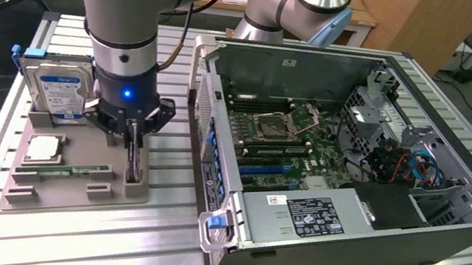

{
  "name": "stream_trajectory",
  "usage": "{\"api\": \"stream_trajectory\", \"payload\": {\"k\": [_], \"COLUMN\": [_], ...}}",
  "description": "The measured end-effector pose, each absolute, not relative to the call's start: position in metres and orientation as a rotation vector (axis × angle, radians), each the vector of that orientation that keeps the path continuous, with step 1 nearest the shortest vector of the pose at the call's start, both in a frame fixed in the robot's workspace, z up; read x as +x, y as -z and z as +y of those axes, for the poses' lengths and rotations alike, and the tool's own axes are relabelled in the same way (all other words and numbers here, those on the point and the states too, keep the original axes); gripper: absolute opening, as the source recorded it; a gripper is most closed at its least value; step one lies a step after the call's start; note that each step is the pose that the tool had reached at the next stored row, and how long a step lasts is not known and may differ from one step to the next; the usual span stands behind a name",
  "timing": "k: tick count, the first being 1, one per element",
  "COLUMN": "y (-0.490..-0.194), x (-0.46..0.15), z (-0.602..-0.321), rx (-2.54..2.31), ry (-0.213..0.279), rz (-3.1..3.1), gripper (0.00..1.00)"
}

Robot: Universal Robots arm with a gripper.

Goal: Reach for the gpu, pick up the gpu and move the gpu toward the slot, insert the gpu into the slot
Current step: 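Pick up the gpu and move the gpu toward the slot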

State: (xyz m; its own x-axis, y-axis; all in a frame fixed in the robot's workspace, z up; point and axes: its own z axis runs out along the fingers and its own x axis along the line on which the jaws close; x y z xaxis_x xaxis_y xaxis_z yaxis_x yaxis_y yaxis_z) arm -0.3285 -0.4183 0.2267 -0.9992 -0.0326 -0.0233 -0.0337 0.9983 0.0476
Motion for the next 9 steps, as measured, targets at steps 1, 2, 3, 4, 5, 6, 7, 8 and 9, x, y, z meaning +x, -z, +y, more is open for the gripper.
{"api": "stream_trajectory", "payload": {"k": [1,2,3,4,5,6,7,8,9], "y": [-0.2262,-0.2258,-0.2255,-0.2251,-0.2250,-0.2250,-0.2250,-0.2250,-0.2250], "x": [-0.3280,-0.3269,-0.3259,-0.3252,-0.3250,-0.3250,-0.3249,-0.3244,-0.3235], "z": [-0.4183,-0.4183,-0.4183,-0.4183,-0.4183,-0.4183,-0.4183,-0.4183,-0.4183], "rx": [-0.052,-0.052,-0.052,-0.052,-0.052,-0.051,-0.052,-0.052,-0.053], "ry": [-0.075,-0.075,-0.075,-0.075,-0.075,-0.075,-0.075,-0.075,-0.076], "rz": [3.118,3.118,3.118,3.118,3.118,3.118,3.118,3.118,3.118], "gripper": [0.26,0.26,0.26,0.26,0.26,0.26,0.26,0.26,0.26]}}
